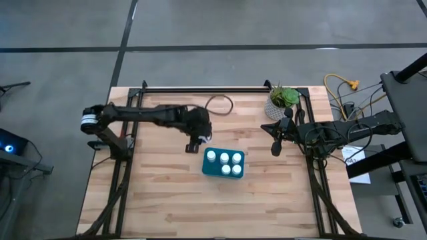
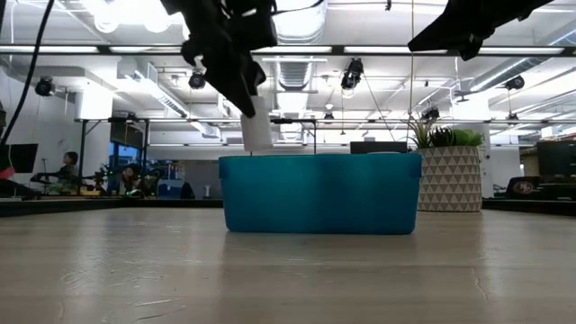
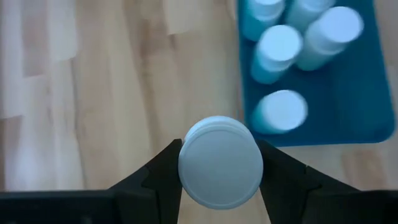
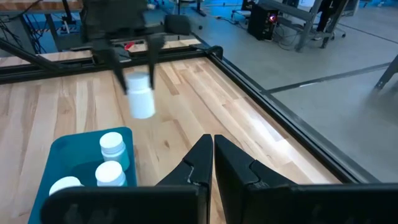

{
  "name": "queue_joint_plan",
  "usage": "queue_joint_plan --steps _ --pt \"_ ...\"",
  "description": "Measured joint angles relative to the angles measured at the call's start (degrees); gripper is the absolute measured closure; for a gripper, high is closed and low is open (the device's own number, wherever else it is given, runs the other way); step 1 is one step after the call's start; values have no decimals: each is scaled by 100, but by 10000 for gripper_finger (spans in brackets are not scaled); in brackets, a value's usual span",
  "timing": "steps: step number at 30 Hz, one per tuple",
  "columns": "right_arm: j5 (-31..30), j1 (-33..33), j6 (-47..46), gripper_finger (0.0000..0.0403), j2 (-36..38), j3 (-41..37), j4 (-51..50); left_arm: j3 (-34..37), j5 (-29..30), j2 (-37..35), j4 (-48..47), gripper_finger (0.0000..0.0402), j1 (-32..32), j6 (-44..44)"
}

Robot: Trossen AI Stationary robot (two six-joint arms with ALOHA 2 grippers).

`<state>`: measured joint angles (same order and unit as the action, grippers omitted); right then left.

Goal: Pick and place pill bottles into a basket
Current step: Put the white pill bottle into the blue bin

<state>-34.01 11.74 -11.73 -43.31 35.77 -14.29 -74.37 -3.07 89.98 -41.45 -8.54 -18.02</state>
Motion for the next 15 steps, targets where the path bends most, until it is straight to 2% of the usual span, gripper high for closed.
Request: queue_joint_plan --steps 7,11,15 --pt "-1 0 -15 394 0 -2 1 0 289 3 -37 247 757 277" --pt "-1 -1 -26 394 0 -2 1 0 749 28 -69 247 1163 358" --pt "-1 -1 -31 394 0 -2 1 0 801 26 -61 247 1413 594"
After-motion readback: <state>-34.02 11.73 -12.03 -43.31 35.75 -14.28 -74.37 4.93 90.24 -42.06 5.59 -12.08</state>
